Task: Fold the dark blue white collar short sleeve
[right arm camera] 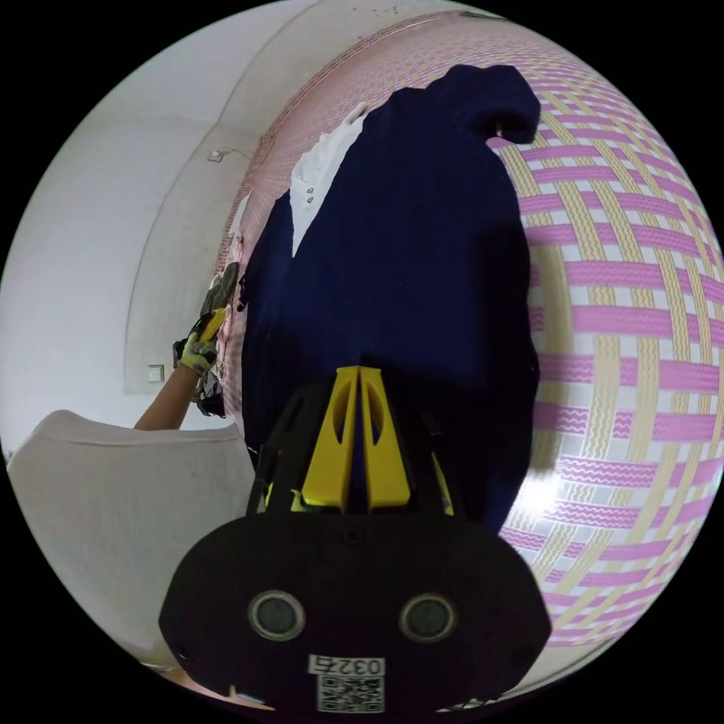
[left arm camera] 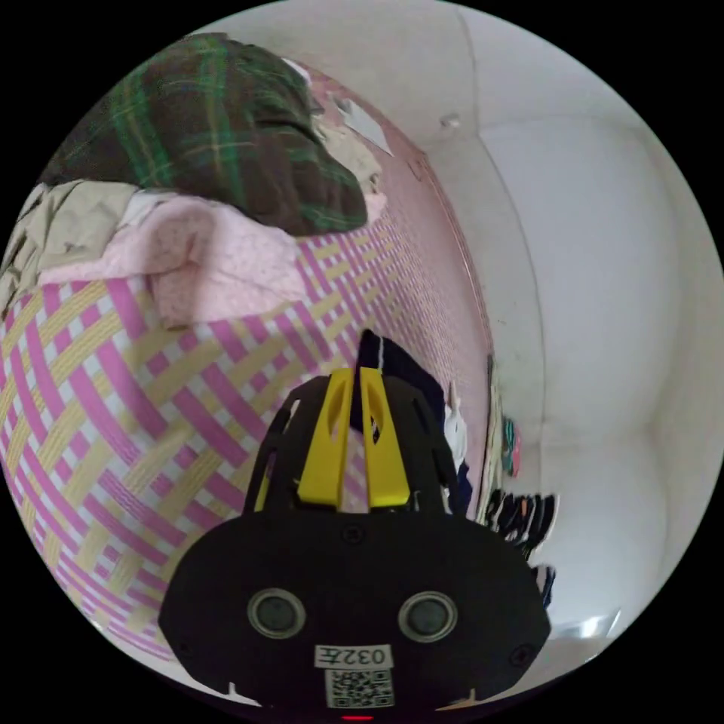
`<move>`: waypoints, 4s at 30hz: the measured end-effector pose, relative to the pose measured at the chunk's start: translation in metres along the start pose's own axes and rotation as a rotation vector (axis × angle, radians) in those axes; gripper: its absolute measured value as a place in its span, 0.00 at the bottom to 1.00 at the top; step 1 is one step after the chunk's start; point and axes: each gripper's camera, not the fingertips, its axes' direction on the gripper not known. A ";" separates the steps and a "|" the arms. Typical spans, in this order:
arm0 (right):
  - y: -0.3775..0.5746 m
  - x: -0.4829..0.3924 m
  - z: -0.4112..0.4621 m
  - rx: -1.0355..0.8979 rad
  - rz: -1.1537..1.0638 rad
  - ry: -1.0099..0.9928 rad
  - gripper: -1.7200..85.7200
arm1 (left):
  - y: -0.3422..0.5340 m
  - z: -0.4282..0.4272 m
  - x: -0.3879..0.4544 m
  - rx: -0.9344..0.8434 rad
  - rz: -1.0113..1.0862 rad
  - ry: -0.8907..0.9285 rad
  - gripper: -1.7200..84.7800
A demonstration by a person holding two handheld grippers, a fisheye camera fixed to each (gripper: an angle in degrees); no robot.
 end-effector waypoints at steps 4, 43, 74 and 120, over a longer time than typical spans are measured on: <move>-0.005 0.000 -0.002 -0.017 0.012 -0.004 0.01 | 0.015 0.049 0.039 -0.221 0.278 -0.012 0.01; -0.129 -0.133 0.022 0.108 -0.428 0.311 0.10 | 0.130 0.181 0.118 -0.675 0.627 -0.016 0.01; -0.069 0.068 -0.105 0.519 0.330 0.245 0.07 | 0.129 0.157 0.126 -0.690 0.616 0.046 0.01; 0.277 0.075 -0.066 0.235 0.170 0.008 0.01 | 0.235 0.001 0.210 -0.790 0.640 -0.195 0.01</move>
